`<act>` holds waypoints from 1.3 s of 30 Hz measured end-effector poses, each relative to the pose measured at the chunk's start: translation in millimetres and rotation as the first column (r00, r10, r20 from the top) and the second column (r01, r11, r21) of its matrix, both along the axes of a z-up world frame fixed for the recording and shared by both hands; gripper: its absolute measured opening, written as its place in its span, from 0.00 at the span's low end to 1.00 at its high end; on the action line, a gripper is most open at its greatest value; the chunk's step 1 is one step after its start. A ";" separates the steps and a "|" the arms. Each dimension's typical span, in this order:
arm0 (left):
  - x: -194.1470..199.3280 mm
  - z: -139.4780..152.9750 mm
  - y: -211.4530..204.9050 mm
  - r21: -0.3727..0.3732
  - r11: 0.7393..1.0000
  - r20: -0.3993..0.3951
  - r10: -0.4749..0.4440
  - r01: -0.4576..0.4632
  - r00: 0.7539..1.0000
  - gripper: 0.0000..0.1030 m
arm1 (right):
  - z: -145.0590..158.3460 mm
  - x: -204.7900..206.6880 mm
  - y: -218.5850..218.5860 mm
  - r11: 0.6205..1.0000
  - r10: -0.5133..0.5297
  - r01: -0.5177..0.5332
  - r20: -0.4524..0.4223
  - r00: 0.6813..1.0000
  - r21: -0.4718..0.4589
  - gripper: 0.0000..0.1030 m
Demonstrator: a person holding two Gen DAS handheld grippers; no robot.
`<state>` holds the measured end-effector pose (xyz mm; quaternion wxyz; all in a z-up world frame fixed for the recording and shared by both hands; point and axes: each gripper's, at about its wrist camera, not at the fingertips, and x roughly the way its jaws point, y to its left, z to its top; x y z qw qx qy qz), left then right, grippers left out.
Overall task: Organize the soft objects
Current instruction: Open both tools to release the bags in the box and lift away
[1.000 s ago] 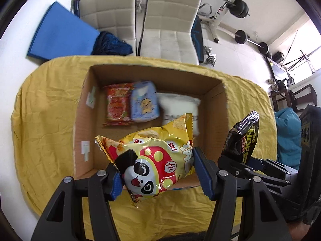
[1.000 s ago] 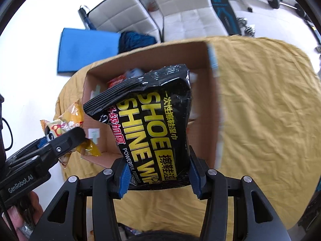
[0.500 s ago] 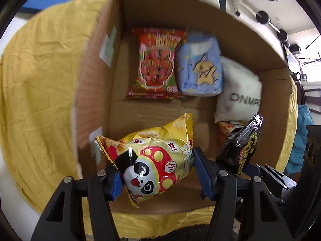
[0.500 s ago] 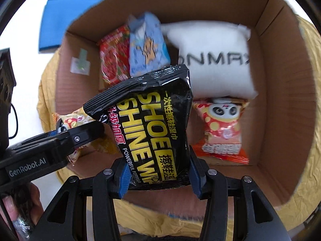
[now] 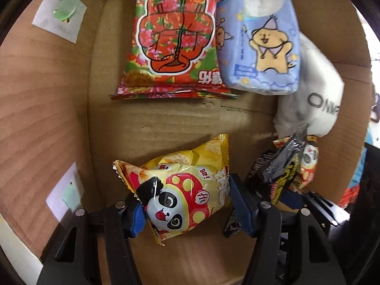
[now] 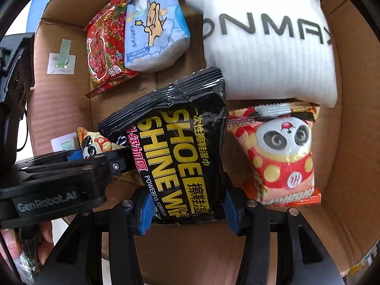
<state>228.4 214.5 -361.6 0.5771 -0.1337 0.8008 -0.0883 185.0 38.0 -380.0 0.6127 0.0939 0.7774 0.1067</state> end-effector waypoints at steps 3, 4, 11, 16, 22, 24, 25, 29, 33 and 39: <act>1.3 -6.7 -0.8 0.037 0.999 0.000 -0.028 0.028 1.000 0.59 | -6.2 1.4 -0.7 1.000 -0.001 0.001 0.003 1.000 -0.025 0.51; 2.9 -7.9 -0.6 0.042 0.999 0.000 -0.033 0.033 0.999 0.59 | -9.4 0.6 -0.9 1.000 -0.002 0.002 0.003 1.000 -0.028 0.52; 4.4 -15.2 8.7 0.049 0.999 -0.026 -0.023 0.025 0.999 0.59 | -21.8 7.7 1.2 1.000 -0.012 0.011 -0.029 1.000 -0.019 0.57; -3.2 -14.6 7.3 0.050 0.998 -0.059 -0.025 0.028 0.998 0.60 | -19.8 21.1 1.2 0.999 -0.002 0.001 -0.017 1.000 -0.052 0.62; -9.0 0.2 4.2 0.076 0.996 -0.032 -0.045 0.048 0.998 0.60 | -3.6 23.7 2.5 0.998 0.011 -0.011 0.003 1.000 -0.061 0.62; -12.0 4.3 2.7 0.085 0.995 -0.020 -0.050 0.052 0.999 0.63 | 1.7 23.2 1.6 0.998 0.018 -0.016 0.016 1.000 -0.068 0.62; -13.1 5.5 1.4 0.088 0.995 -0.017 -0.054 0.055 0.998 0.65 | 5.9 22.8 1.9 0.997 0.024 -0.022 0.027 0.999 -0.078 0.62; -19.9 12.7 -8.1 0.111 0.992 0.013 -0.068 0.066 0.998 0.70 | 21.5 18.9 6.6 0.991 0.043 -0.034 0.069 0.997 -0.127 0.62; -26.4 27.2 -22.0 0.137 0.989 0.085 -0.058 0.046 0.995 0.87 | 30.4 17.2 -1.0 0.986 0.046 -0.030 0.097 0.994 -0.164 0.63; -32.0 55.3 -30.6 0.211 0.978 0.215 -0.053 0.007 0.975 0.99 | 43.2 15.6 -15.9 0.980 0.052 -0.023 0.145 0.988 -0.199 0.78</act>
